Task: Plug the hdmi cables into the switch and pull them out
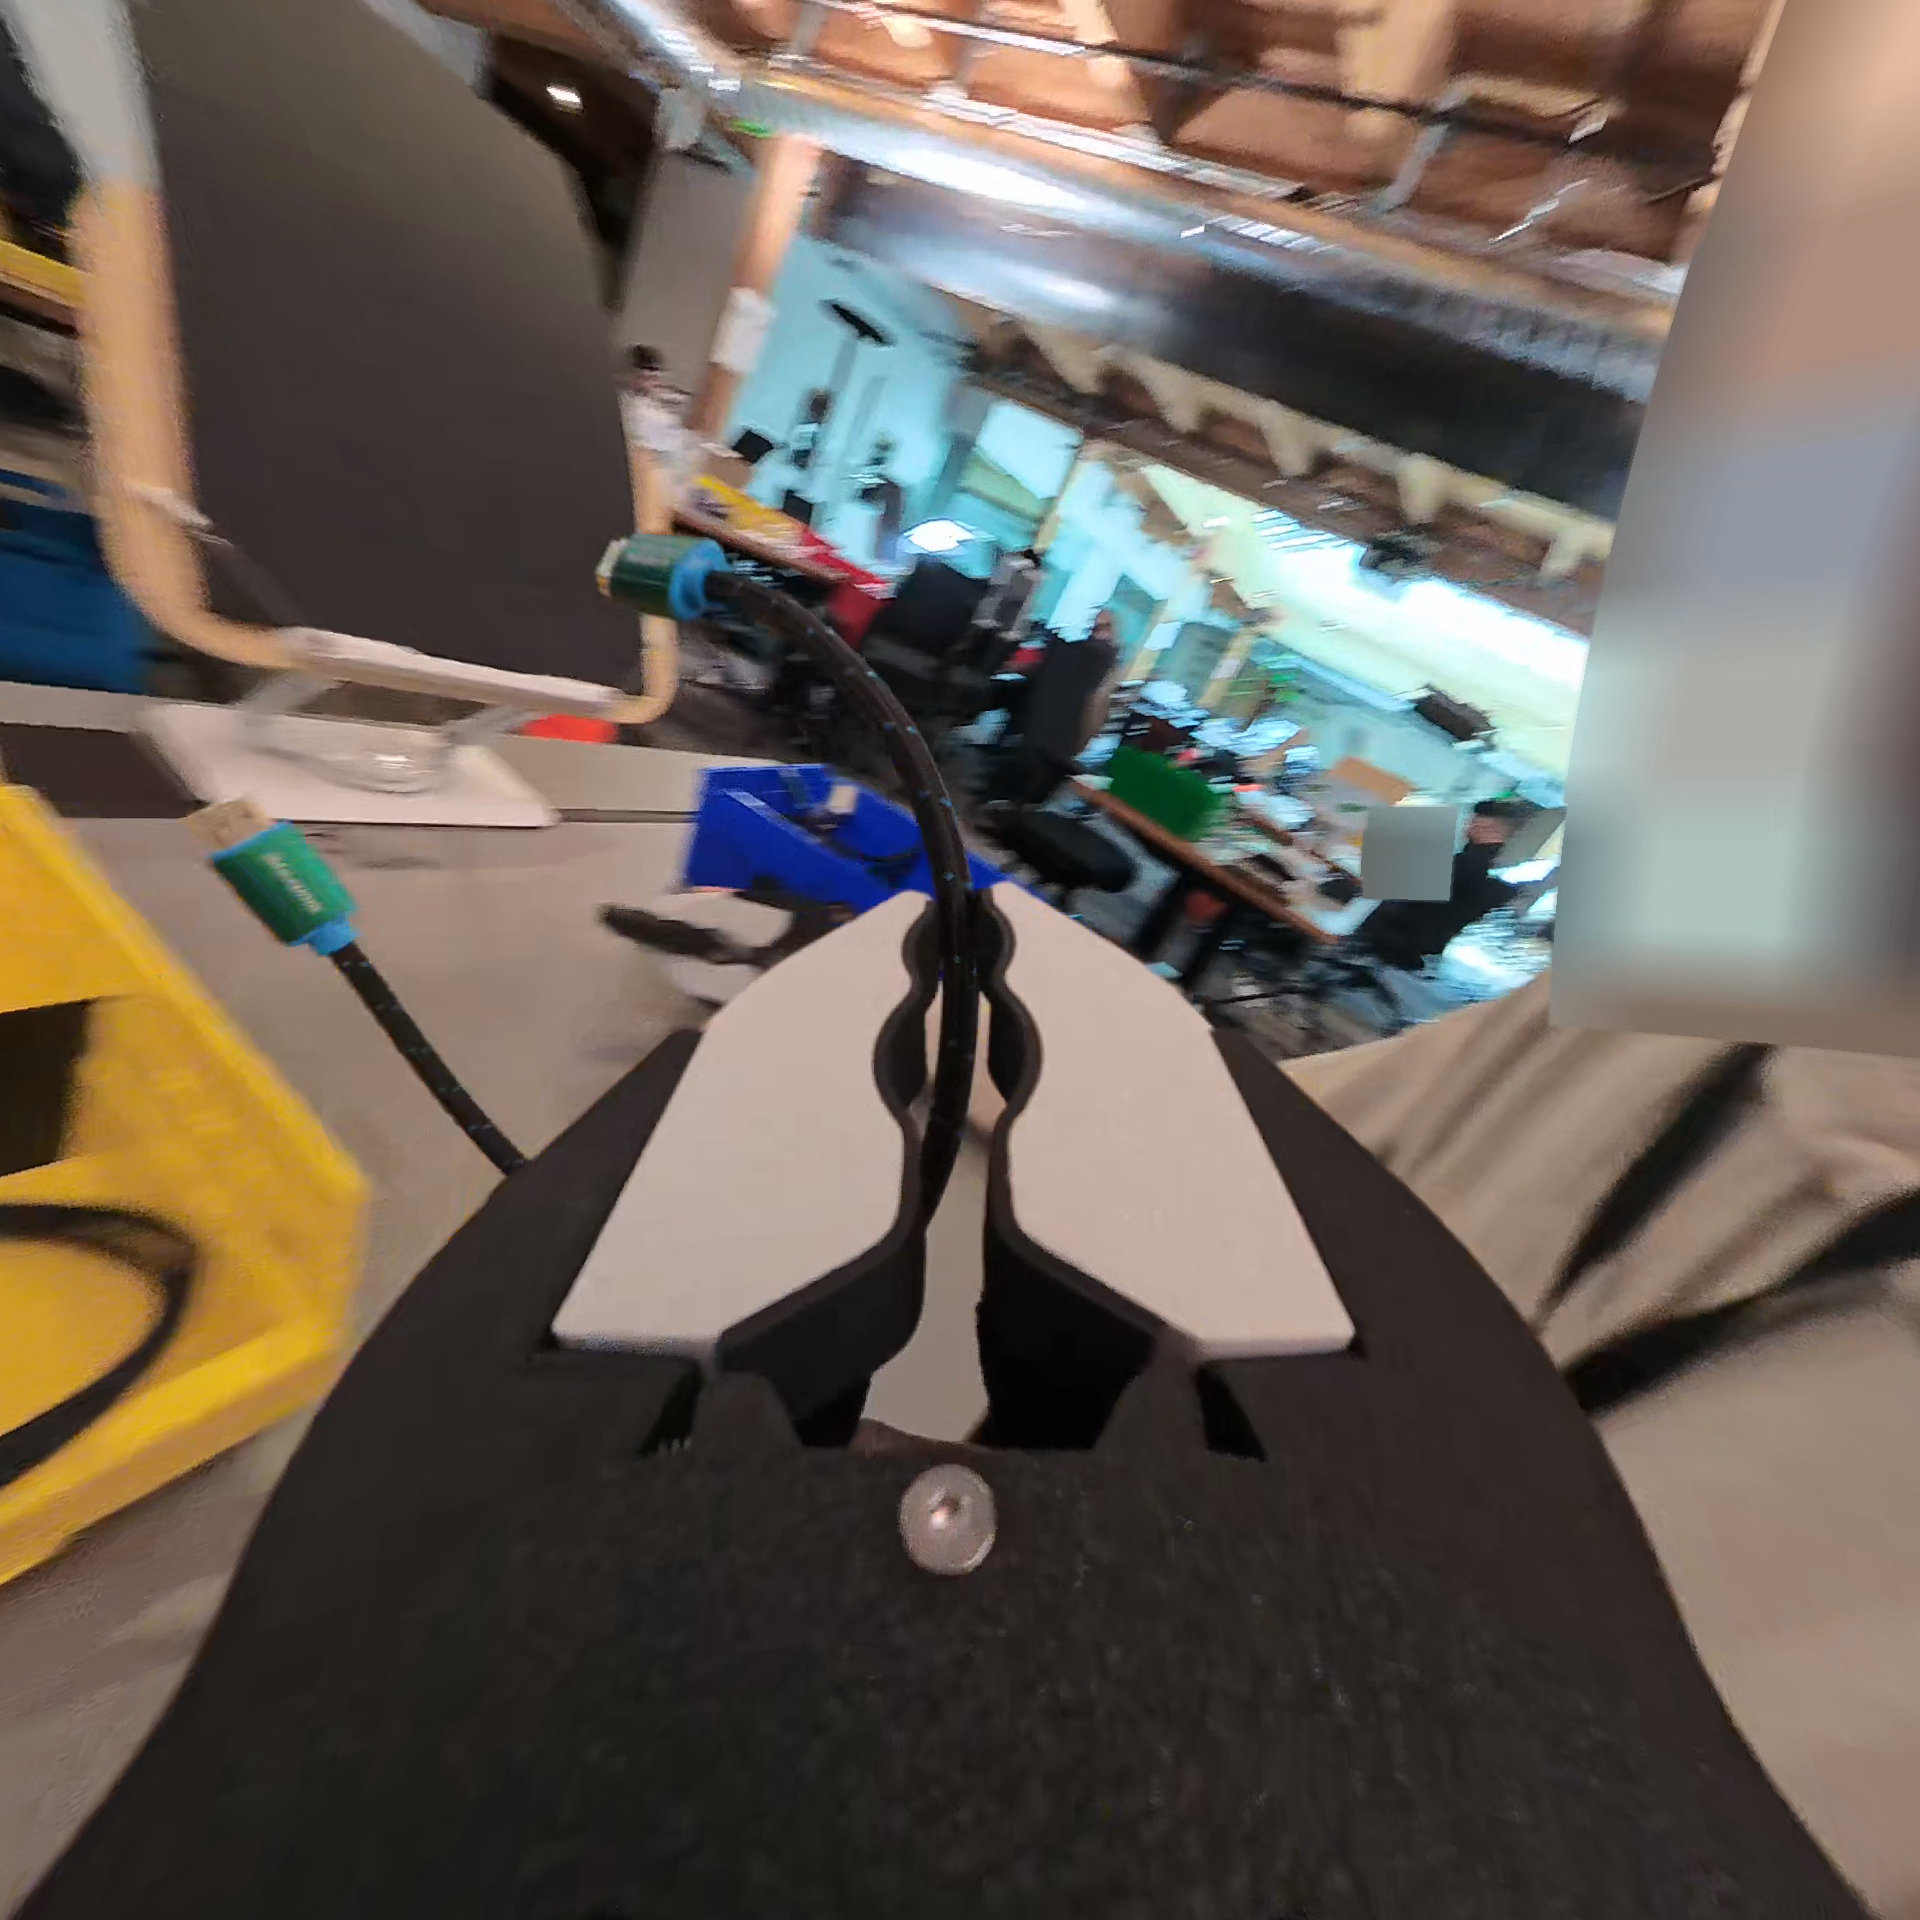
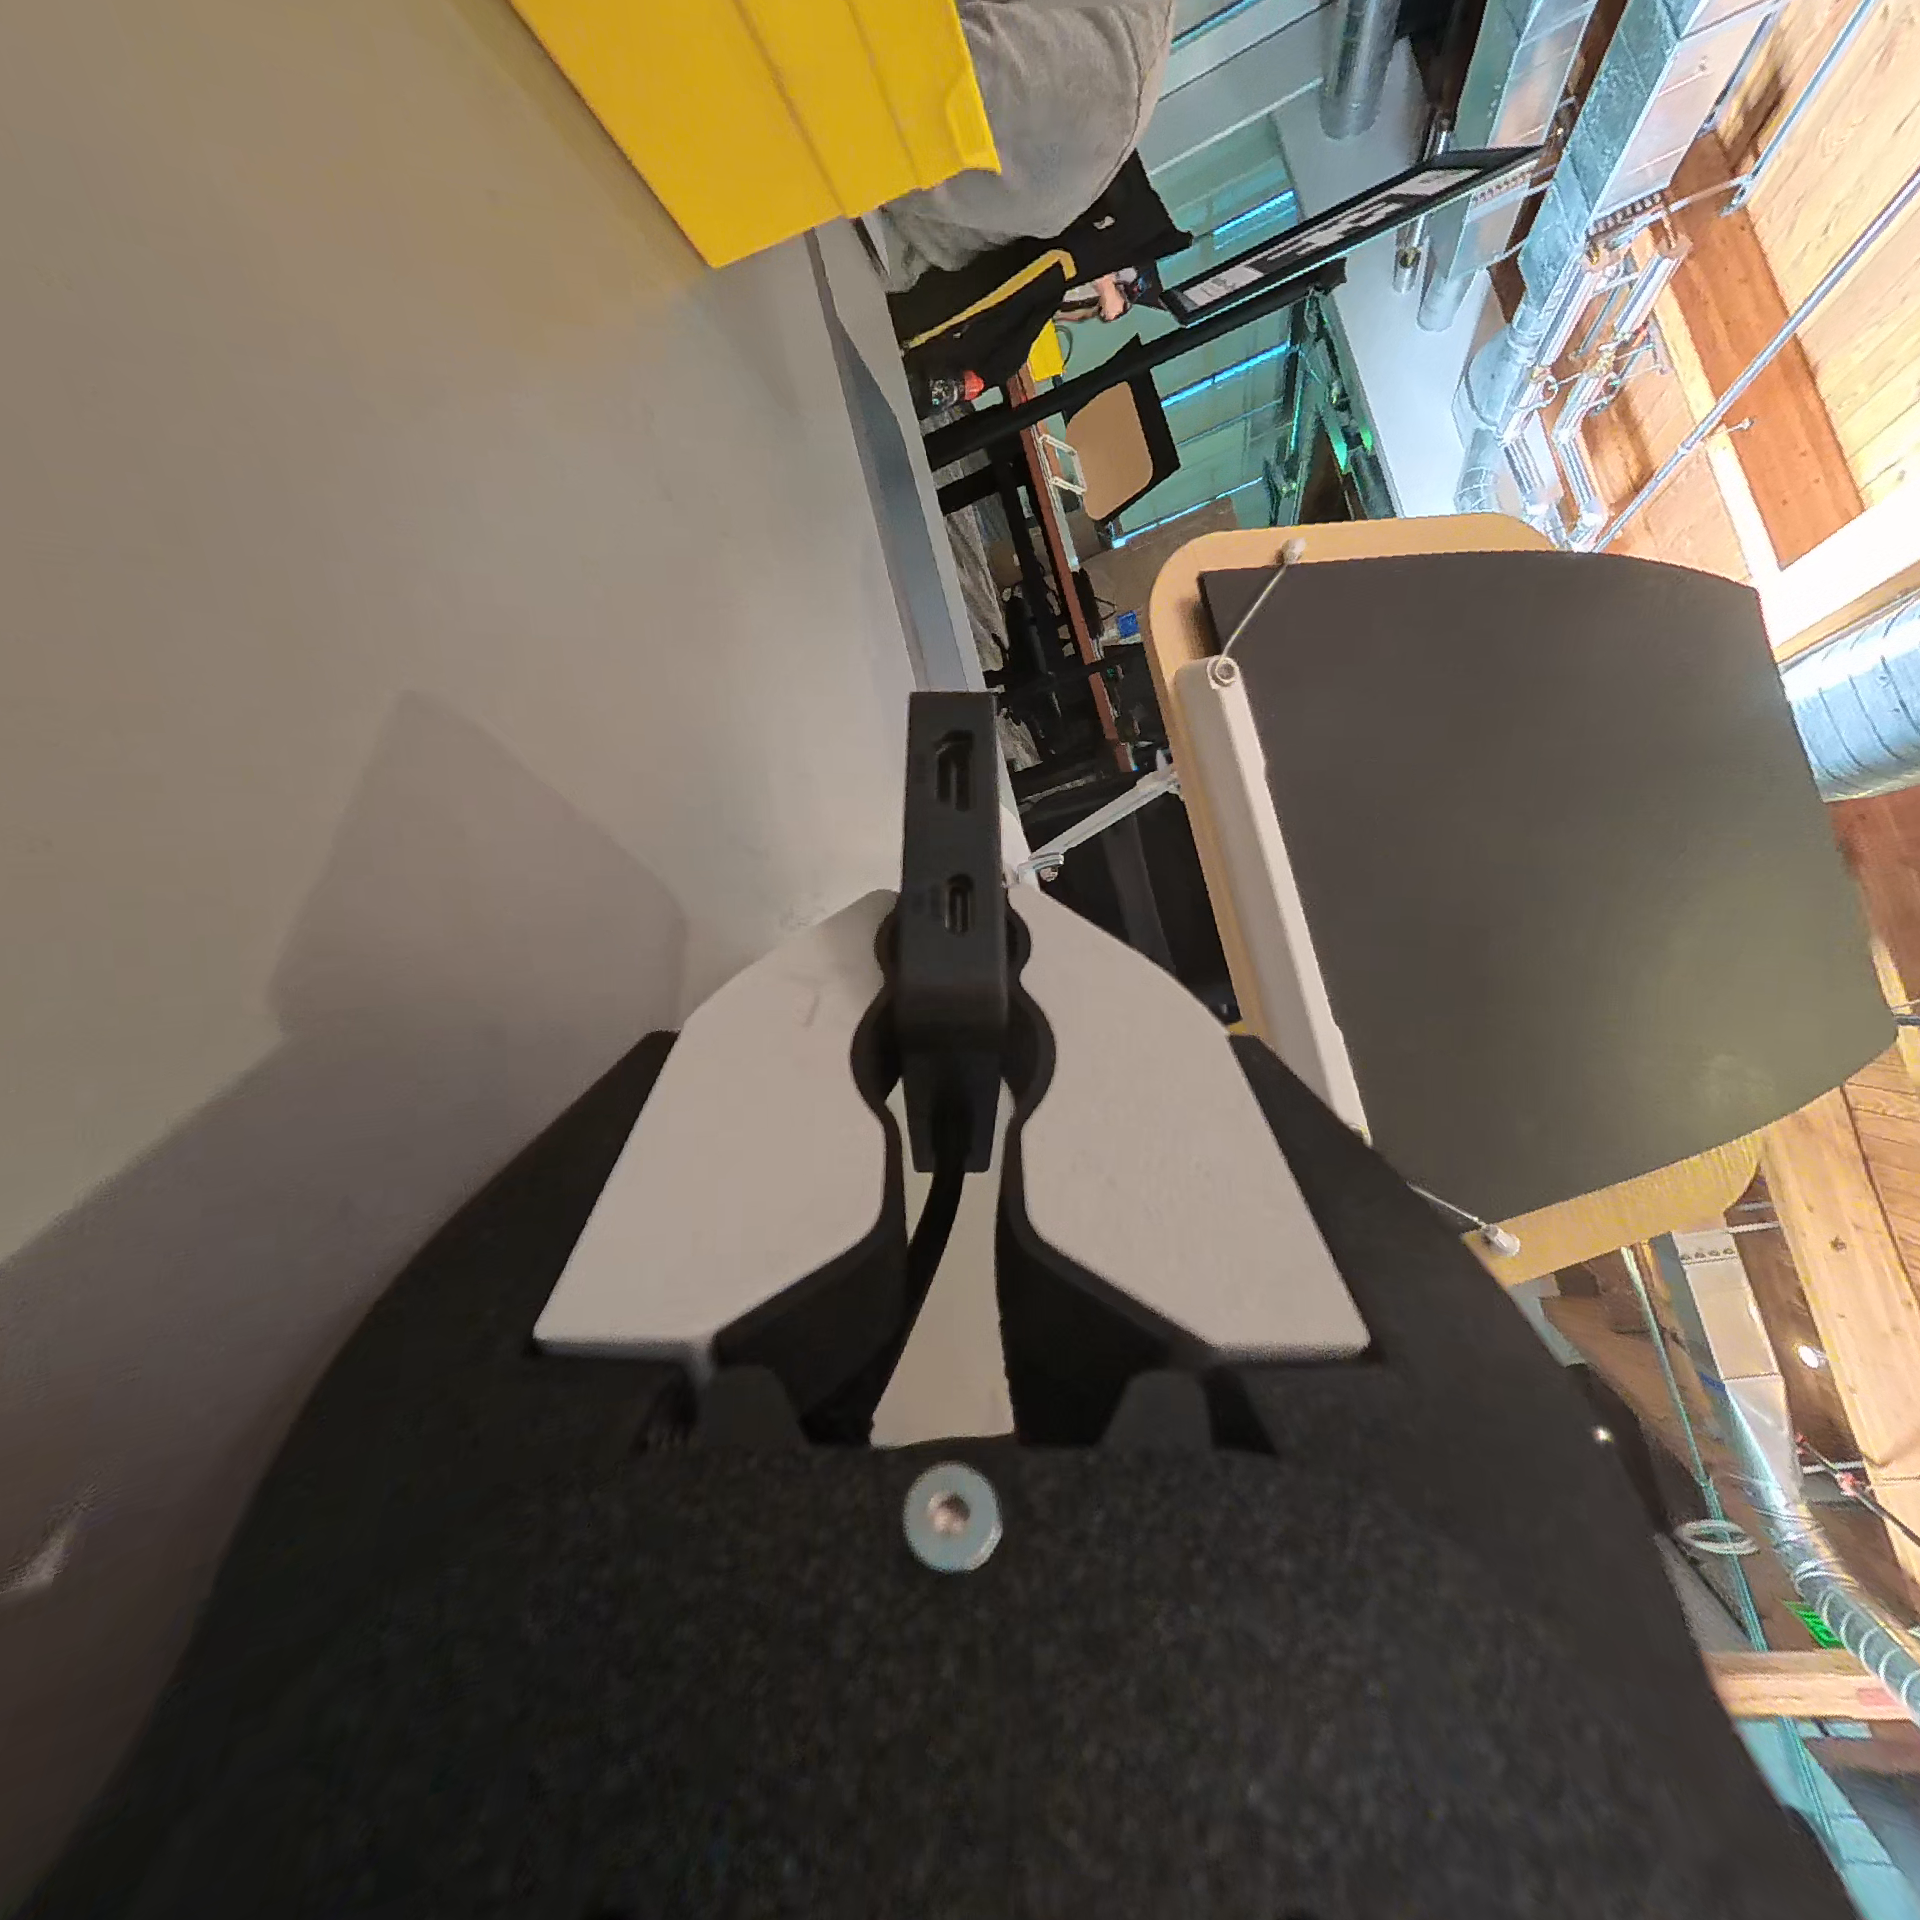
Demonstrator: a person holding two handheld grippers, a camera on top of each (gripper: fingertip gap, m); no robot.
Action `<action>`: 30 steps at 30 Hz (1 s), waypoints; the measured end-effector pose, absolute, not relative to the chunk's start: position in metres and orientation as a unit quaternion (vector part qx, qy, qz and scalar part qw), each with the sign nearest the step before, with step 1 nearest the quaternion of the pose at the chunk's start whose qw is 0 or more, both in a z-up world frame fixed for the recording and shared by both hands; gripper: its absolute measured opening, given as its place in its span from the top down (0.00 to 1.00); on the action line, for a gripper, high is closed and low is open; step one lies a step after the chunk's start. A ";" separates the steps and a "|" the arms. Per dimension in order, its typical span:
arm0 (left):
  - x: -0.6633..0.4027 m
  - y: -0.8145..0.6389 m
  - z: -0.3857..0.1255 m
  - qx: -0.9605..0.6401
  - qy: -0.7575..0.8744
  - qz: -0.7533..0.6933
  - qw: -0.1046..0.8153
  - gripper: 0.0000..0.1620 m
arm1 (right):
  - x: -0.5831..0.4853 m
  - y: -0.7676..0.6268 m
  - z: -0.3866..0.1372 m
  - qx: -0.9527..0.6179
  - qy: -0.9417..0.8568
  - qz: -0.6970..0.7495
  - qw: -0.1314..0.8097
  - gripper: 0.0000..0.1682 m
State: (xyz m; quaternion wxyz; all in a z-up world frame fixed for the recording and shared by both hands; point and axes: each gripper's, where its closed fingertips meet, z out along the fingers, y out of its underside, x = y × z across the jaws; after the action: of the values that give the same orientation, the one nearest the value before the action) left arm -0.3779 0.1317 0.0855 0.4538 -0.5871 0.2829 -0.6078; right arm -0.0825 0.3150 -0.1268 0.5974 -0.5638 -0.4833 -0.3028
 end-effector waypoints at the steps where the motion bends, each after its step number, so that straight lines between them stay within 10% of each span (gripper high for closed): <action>1: -0.370 0.125 0.085 -0.573 0.274 -0.645 0.425 0.97 | -0.082 0.315 -0.126 -0.565 -0.481 -0.302 0.598 0.92; 15: -0.317 0.145 -0.131 -0.806 0.317 -0.422 0.267 0.96 | -0.082 0.315 -0.126 -0.566 -0.480 -0.296 0.602 0.92; 23: -0.323 0.155 -0.137 -0.820 0.328 -0.363 0.298 0.96 | -0.083 0.316 -0.129 -0.565 -0.487 -0.299 0.595 0.92; 30: -0.338 0.173 -0.045 -0.726 0.408 -0.170 0.526 0.96 | -0.082 0.317 -0.130 -0.566 -0.487 -0.300 0.593 0.92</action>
State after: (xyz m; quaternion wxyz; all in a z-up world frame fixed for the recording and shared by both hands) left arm -0.3382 0.1732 -0.0450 0.5260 -0.7264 0.4084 -0.1697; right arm -0.0825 0.3169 -0.1298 0.5932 -0.5665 -0.4874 -0.2996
